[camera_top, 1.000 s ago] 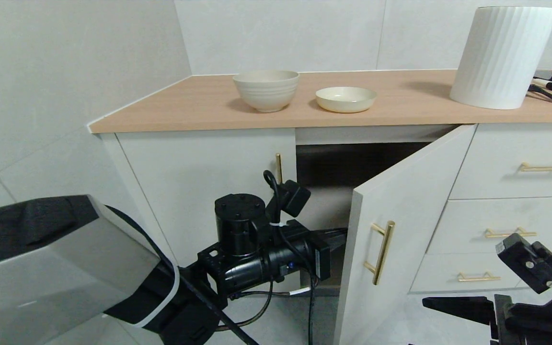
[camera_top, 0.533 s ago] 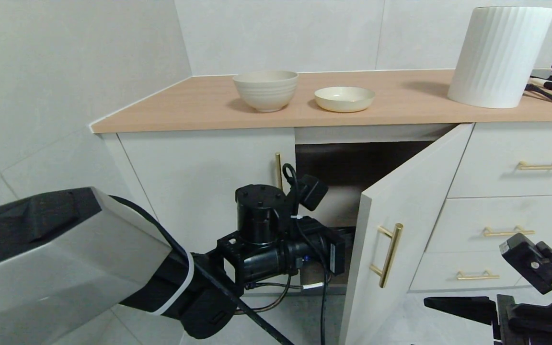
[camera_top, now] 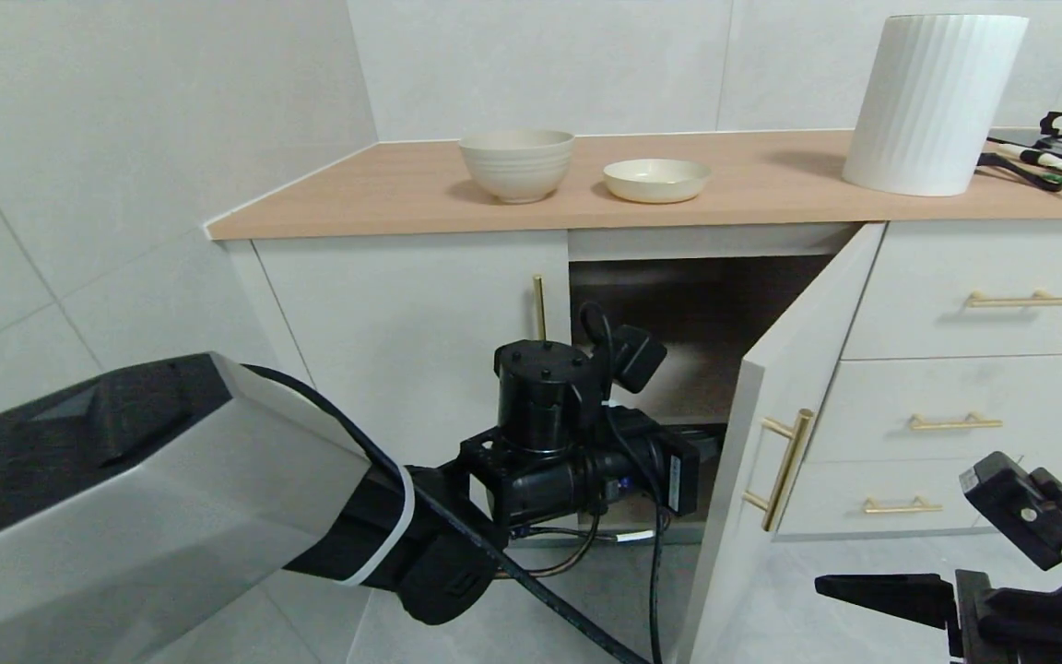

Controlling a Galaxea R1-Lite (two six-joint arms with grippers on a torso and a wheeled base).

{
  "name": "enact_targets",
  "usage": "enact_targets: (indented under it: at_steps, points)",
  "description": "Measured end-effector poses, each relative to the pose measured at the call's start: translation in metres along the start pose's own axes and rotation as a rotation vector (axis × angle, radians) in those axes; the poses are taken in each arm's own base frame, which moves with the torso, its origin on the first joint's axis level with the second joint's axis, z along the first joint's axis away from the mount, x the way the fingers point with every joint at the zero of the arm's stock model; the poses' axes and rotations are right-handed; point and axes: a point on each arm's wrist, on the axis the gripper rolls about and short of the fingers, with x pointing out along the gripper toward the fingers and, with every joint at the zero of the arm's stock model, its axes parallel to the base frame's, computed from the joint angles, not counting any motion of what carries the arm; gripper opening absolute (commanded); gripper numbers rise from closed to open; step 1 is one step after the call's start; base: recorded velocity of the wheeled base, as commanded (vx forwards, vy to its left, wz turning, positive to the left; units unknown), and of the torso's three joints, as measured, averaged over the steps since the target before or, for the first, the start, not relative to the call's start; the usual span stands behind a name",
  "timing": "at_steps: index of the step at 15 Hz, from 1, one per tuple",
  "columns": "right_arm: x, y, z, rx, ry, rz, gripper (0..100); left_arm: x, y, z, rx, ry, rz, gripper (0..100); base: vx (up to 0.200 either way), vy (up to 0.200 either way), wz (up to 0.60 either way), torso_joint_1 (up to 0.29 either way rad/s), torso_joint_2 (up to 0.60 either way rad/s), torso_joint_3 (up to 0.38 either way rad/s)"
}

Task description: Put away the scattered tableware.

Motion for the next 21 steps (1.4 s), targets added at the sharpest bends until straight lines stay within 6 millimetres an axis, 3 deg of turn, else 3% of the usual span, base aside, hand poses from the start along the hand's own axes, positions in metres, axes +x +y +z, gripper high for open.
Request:
enact_targets:
  at_steps: [8, 12, 14, 17, 21]
  points:
    - [0.0, 0.0, -0.003, 0.002, 0.008, 0.002, 100, 0.026, 0.013, -0.002, -0.001, -0.015, 0.08, 0, 0.0, 0.0, 0.0, 0.0, 0.0, 0.0]
    - [0.0, 0.0, -0.003, 0.002, 0.008, 0.002, 100, 0.038, 0.009, -0.003, 0.01, -0.047, 0.141, 0, 0.0, 0.0, 0.0, 0.0, 0.0, 0.0]
    - [-0.001, 0.0, -0.002, 0.001, 0.005, 0.006, 100, 0.047, -0.005, -0.005, 0.021, -0.067, 0.159, 0, 0.0, 0.0, 0.0, 0.0, 0.0, 0.0]
    - [-0.004, 0.001, -0.002, -0.002, -0.005, 0.011, 100, 0.051, -0.035, -0.008, 0.004, -0.047, 0.032, 0, 0.0, 0.0, 0.0, 0.0, 0.0, 0.0]
    - [-0.009, 0.003, -0.003, -0.007, -0.013, 0.036, 100, 0.015, -0.059, 0.011, -0.097, 0.03, -0.23, 0, 0.0, 0.0, 0.0, 0.0, 0.0, 0.0]
